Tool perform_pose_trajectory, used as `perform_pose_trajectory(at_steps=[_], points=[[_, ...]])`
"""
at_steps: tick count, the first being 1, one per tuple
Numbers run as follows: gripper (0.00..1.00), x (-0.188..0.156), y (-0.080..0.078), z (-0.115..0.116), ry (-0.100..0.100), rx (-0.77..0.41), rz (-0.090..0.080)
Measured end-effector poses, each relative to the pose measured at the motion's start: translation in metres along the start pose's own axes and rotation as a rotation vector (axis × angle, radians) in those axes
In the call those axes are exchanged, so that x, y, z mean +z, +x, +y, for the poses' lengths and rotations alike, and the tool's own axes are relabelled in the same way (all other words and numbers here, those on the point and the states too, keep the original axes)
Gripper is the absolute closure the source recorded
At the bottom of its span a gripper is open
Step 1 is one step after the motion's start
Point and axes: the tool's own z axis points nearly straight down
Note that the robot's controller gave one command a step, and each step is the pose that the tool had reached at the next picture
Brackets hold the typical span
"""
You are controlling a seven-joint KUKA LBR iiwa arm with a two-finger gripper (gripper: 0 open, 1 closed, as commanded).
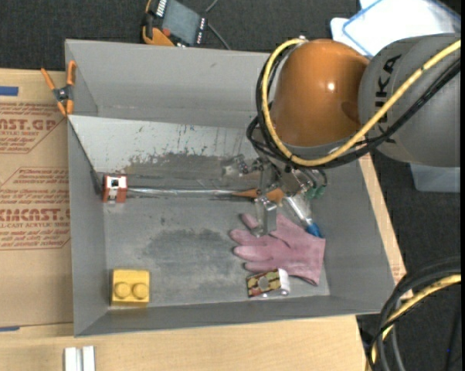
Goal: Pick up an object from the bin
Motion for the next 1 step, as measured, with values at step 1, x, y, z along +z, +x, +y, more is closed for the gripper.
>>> perform_pose_trajectory(at_steps=[1], points=[[0.0, -0.0003, -0.0002, 0.0006, -0.001, -0.001, -0.001]])
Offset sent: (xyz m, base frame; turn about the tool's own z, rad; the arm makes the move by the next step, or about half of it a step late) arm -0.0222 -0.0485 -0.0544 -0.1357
